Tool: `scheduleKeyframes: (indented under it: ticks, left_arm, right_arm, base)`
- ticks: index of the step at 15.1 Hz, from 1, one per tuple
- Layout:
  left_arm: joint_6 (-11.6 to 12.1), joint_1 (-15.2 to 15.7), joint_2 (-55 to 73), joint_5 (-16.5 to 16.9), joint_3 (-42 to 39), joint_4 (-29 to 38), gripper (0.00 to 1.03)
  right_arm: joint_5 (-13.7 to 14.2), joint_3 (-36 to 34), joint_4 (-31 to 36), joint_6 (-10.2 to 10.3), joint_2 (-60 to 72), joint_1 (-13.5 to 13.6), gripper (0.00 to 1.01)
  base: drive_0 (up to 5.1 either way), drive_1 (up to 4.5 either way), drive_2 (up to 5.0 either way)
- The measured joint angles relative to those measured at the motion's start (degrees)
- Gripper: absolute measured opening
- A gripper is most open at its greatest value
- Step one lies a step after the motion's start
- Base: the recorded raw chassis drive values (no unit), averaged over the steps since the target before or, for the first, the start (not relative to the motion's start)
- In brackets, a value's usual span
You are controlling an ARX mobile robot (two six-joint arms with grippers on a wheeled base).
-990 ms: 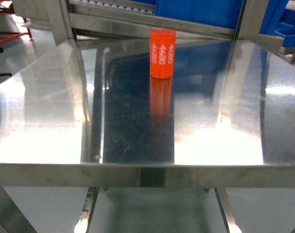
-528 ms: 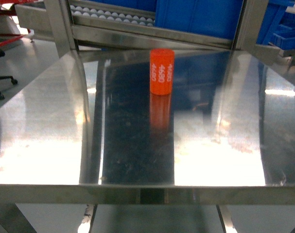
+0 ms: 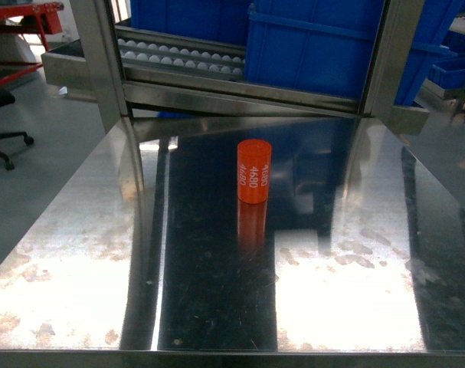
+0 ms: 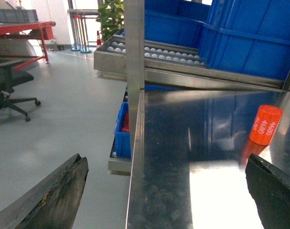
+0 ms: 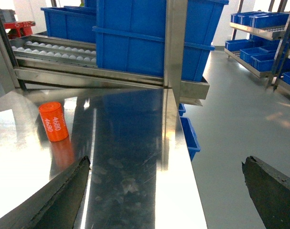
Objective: Pick capacitor and pack into box
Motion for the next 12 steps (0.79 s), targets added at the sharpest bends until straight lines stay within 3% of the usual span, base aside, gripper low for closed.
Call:
scheduleKeyframes:
  ticks: [12]
  left_arm:
    - [0.0, 0.0, 0.0, 0.0, 0.0, 0.0, 0.98]
  right_arm:
    - [0.0, 0.0, -0.02, 0.0, 0.0, 0.0, 0.98]
  base:
    - [0.0, 0.0, 0.0]
